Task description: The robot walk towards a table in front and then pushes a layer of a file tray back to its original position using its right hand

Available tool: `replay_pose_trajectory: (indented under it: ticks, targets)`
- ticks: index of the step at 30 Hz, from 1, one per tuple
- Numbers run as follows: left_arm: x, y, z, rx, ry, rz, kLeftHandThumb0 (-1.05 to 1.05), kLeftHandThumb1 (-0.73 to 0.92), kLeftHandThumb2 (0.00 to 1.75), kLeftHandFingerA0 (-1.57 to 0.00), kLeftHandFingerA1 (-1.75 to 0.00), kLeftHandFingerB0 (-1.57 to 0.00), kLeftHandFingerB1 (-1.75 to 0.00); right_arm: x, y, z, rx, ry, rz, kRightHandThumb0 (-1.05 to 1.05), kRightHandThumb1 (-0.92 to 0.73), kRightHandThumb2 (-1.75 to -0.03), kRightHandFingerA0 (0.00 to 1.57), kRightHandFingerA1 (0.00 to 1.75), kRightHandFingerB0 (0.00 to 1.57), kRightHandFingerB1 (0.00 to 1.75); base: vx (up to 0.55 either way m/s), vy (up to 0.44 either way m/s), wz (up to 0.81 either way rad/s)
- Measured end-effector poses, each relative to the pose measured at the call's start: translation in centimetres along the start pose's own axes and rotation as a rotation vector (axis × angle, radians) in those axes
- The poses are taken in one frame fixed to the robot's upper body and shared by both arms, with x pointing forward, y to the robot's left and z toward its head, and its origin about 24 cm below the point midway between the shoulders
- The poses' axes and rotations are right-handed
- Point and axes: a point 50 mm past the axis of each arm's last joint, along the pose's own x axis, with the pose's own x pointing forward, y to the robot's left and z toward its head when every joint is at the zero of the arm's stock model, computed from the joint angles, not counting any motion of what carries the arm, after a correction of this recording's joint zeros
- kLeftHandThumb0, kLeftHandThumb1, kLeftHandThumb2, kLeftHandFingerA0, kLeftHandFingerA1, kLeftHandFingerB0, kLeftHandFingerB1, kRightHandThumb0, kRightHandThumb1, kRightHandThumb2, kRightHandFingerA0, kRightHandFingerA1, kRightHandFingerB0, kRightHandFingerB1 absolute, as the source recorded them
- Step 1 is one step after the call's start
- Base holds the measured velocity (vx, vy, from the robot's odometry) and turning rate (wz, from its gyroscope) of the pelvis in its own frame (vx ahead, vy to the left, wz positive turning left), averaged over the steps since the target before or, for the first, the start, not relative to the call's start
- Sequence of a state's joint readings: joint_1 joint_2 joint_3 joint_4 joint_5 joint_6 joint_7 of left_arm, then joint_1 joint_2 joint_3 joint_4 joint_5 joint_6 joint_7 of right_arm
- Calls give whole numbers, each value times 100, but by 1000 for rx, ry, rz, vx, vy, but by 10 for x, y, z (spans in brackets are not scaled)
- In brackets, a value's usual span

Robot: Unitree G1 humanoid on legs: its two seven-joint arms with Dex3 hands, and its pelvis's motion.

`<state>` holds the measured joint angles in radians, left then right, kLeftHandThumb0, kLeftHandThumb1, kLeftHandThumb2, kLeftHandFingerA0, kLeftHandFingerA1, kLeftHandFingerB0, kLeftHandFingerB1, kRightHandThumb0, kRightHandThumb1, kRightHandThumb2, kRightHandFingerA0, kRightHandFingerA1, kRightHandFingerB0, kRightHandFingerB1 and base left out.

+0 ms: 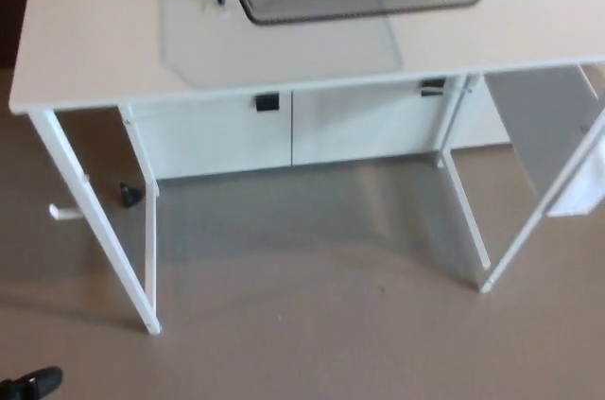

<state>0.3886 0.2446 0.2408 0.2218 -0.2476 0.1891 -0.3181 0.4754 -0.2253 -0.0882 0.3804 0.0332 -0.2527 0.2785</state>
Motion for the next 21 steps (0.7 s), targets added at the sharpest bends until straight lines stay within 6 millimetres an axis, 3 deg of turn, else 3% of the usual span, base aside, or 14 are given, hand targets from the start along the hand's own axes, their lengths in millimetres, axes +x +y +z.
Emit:
replay_pose_trajectory:
  ticks: [2, 3, 4, 16, 17, 18, 19, 20, 21]
  targets:
    - [-1, 0, -1, 2, 4, 0, -17, 64, 58, -47, -53, -36, -42, 0, 0, 0, -6, 1, 1, -45, -50, -55, 72, 41, 57, 37, 170, -36, 16]
    - [-1, 0, -1, 2, 4, 1, -17, 65, 58, -45, -53, -36, -42, 0, 0, 0, -10, 1, 2, -51, -43, -73, 65, 52, 51, 48, 269, -106, 17]
    - [-1, 0, -1, 2, 4, 2, -17, 64, 58, -46, -52, -38, -43, 0, 0, 0, -12, 2, 2, -43, -51, -56, 71, 42, 56, 37, 265, -99, 9]
    - [1, -3, 1, 5, -5, -1, -17, 65, 58, -49, -53, -40, -43, 2, -4, 6, -46, -8, -3, -45, -51, -55, 73, 42, 56, 37, 174, -83, -1]
    - [1, -3, 1, 6, -4, -1, -18, 65, 58, -49, -53, -41, -43, 2, -4, 5, -47, -6, -3, -50, -44, -73, 67, 53, 51, 48, 133, 121, -11]
    - [1, -3, 1, 6, -4, -1, -17, 65, 58, -47, -53, -40, -43, 2, -4, 5, -47, -4, -2, -45, -51, -55, 74, 42, 57, 37, 80, 138, -6]
    - [1, -3, 1, 7, -4, 0, -18, 65, 58, -48, -53, -41, -44, 2, -4, 5, -48, -3, -2, -51, -44, -73, 67, 53, 52, 48, 232, 176, -14]
    - [1, -3, 1, 7, -2, 1, -18, 65, 58, -48, -53, -41, -44, 2, -3, 4, -46, 0, -1, -51, -44, -73, 67, 53, 52, 48, 283, 167, 47]
    - [2, -3, 2, 7, -3, -1, -18, 65, 58, -48, -52, -41, -43, 2, -3, 4, -46, -1, 0, -46, -51, -55, 73, 41, 57, 37, 157, 321, -44]
